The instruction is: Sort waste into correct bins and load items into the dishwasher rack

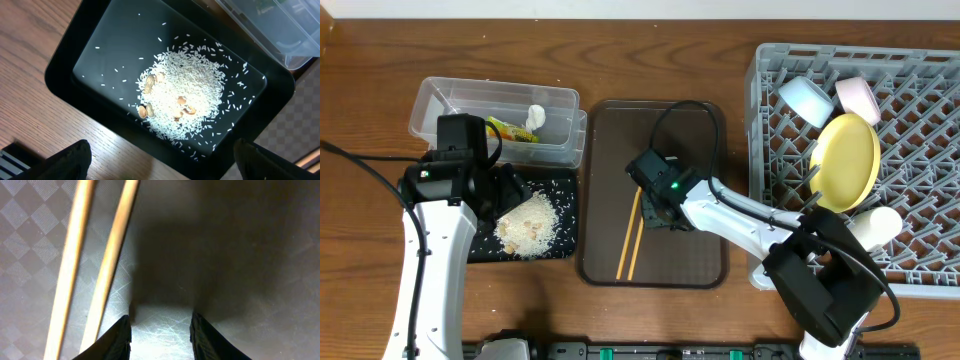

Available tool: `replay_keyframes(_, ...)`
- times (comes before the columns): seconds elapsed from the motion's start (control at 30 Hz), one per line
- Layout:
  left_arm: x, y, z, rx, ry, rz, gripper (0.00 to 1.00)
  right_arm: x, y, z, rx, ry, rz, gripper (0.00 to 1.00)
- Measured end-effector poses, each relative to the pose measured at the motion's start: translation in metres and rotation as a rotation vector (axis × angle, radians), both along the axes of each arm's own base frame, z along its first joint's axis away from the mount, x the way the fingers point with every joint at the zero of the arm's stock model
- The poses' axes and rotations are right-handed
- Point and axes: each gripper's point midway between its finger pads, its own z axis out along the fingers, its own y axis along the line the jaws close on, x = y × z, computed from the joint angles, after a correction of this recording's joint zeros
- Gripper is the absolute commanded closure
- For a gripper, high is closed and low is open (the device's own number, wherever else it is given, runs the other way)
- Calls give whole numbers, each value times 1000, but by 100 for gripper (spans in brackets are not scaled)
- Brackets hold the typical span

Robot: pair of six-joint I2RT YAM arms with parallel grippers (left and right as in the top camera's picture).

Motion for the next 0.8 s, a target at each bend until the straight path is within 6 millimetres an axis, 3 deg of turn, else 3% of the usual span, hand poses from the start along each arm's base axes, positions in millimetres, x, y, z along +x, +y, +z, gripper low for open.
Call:
replay_keyframes(0.37, 0, 0, 0, 0, 0, 0, 6, 1, 1, 4, 13, -5, -31, 58)
replay_keyframes(0.6, 0, 0, 0, 0, 0, 0, 7, 12, 12, 21, 56, -50, -26, 57)
replay_keyframes(0.8, 0, 0, 0, 0, 0, 0, 7, 2, 23, 18, 53, -48, 11, 57)
